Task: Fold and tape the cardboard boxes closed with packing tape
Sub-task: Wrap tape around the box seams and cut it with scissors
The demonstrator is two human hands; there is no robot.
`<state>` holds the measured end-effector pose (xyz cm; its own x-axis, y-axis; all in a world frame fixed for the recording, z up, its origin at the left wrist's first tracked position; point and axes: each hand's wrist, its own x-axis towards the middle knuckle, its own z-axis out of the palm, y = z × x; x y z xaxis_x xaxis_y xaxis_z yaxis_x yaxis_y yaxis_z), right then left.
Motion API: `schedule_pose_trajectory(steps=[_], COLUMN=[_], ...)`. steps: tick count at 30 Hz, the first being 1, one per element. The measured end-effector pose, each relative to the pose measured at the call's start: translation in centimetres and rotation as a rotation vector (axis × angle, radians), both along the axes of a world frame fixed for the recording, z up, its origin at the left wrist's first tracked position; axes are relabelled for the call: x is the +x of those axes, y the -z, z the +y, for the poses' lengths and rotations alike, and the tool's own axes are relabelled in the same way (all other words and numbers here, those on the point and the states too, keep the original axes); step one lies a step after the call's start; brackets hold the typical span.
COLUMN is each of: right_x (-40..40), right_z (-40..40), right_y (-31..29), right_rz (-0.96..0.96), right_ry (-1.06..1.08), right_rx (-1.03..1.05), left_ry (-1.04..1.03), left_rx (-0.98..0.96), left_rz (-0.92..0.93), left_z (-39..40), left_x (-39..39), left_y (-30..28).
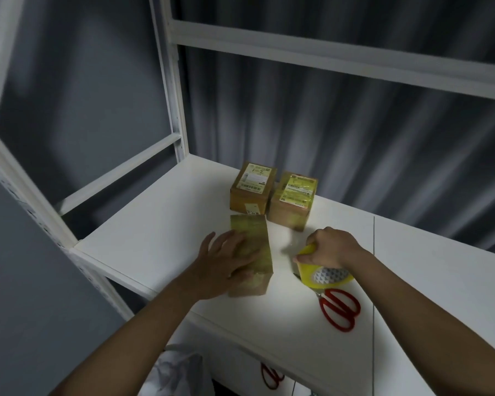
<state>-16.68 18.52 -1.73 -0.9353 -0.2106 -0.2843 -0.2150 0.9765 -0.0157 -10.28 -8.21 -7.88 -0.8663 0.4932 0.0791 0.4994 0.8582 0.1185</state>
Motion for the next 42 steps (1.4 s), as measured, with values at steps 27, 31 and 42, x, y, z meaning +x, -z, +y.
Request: schedule_pose_trajectory(steps=[27,31,42], right_x=[1.5,1.4,2.8], right_z=[4.1,4.8,6.3], right_y=[1.0,1.7,1.9], right_rz=[-0.245,-0.249,-0.187], right_ry=[0.243,0.282,0.220], right_rx=[-0.616,-0.757,-0.831], left_ry=[-0.587,-0.905,-0.778], left_rx=[0.371,0.564,0.708], left_rz=[-0.401,-0.361,-0.387], left_z=[7.4,8.1,7.5], left_x=[-1.0,-3.0,-4.4], left_y=[-4.0,-2.7,-2.1])
